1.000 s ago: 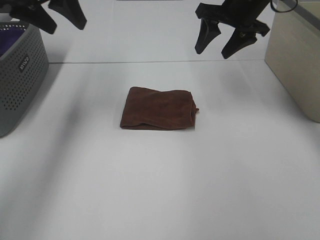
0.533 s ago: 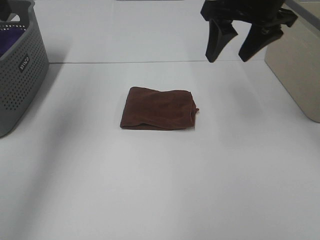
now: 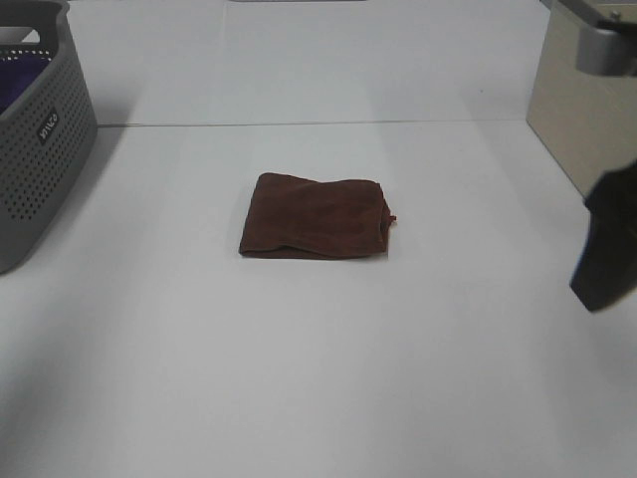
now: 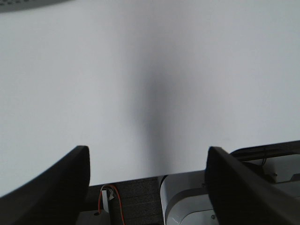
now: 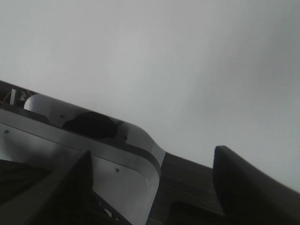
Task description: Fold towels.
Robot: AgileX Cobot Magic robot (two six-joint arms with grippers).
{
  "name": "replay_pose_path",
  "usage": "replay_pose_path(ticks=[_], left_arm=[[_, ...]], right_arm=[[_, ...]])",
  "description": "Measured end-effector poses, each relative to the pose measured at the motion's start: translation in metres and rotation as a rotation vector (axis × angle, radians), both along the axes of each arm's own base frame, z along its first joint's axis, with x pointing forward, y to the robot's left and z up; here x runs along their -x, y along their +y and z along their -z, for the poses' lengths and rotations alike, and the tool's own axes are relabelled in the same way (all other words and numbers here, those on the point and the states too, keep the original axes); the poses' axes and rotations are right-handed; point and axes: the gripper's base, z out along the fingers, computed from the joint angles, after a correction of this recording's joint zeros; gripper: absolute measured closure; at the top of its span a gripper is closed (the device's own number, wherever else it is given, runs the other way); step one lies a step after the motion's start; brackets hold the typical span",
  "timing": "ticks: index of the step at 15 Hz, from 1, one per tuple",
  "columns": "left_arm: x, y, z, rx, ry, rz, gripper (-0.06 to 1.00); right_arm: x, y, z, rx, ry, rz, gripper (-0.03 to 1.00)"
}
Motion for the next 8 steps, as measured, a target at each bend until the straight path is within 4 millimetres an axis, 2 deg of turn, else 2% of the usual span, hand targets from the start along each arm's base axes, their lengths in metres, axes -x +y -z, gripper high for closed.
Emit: replay_pose_path(ticks=[2,4,5,8], left_arm=[[0.034,0.005,0.020,0.019,-0.021,0.010,0.28],[0.066,0.008,0.032,0.061,-0.088,0.041,0.28],[0.080,0.008,0.034,0.086,-0.141,0.057,0.28],[0.107,0.011,0.033,0.129,-0.290,0.089,0.28]], right_arm=[[0.036,-0.012,0.009,-0.006,-0.024,0.001,0.28],[0.061,-0.022,0.017,-0.015,-0.091,0.004,0.28],[0.073,-0.027,0.022,-0.020,-0.118,0.005,0.28],[0.102,-0.038,0.028,-0.034,-0.225,0.006,0.28]])
